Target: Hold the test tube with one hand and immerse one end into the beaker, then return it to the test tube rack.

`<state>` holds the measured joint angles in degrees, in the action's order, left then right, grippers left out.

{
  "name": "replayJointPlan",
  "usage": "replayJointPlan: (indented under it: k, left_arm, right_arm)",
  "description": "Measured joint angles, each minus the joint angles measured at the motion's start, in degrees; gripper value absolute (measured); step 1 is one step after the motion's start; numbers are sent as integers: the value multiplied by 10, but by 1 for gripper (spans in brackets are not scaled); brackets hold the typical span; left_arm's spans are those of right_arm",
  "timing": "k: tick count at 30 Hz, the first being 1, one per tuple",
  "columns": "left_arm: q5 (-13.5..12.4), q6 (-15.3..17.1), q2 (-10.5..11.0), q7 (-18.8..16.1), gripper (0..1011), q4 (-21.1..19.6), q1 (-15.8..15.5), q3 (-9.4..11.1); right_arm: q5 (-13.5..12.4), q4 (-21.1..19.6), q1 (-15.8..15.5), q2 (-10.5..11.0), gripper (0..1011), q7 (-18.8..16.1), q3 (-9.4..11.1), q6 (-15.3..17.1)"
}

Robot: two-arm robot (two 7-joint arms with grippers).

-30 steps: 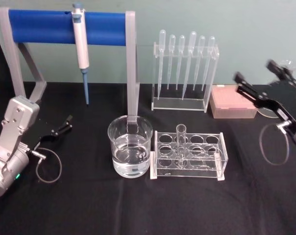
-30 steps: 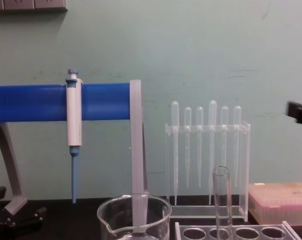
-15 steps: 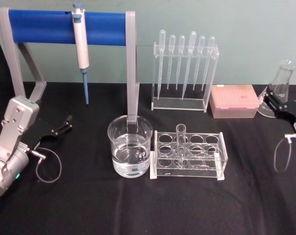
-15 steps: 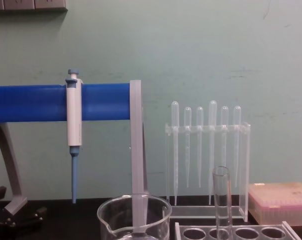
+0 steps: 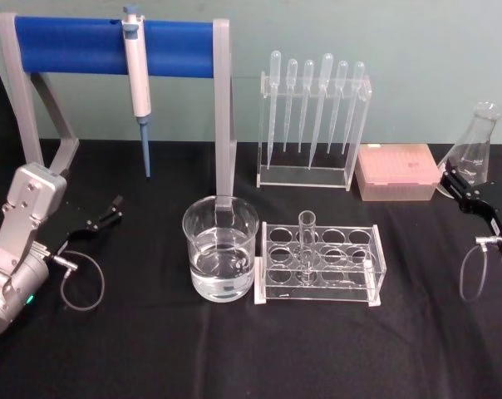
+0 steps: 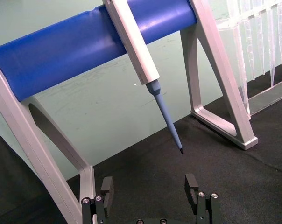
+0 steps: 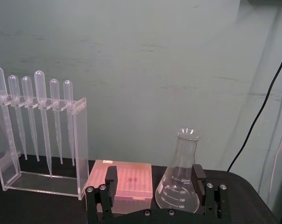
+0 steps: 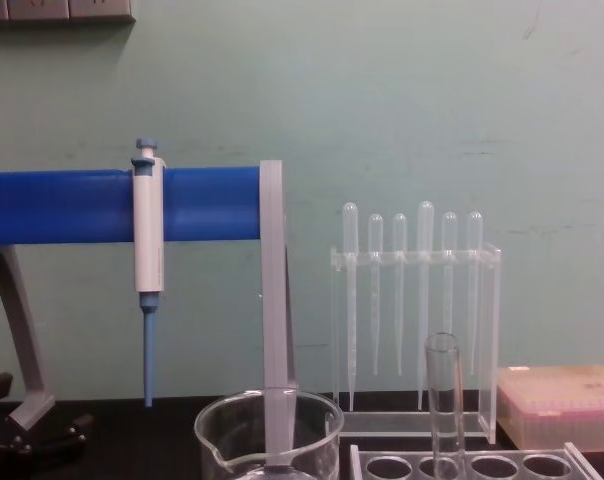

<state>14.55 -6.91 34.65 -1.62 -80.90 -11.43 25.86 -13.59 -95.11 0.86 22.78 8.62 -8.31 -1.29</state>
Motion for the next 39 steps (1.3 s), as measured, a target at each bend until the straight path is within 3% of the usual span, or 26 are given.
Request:
replayJointPlan:
  k: [39]
  left_arm:
    - [0,0,0,0,1000,0,0,0]
  right_arm:
    - [0,-1,-1,0,1003,6,0,-3]
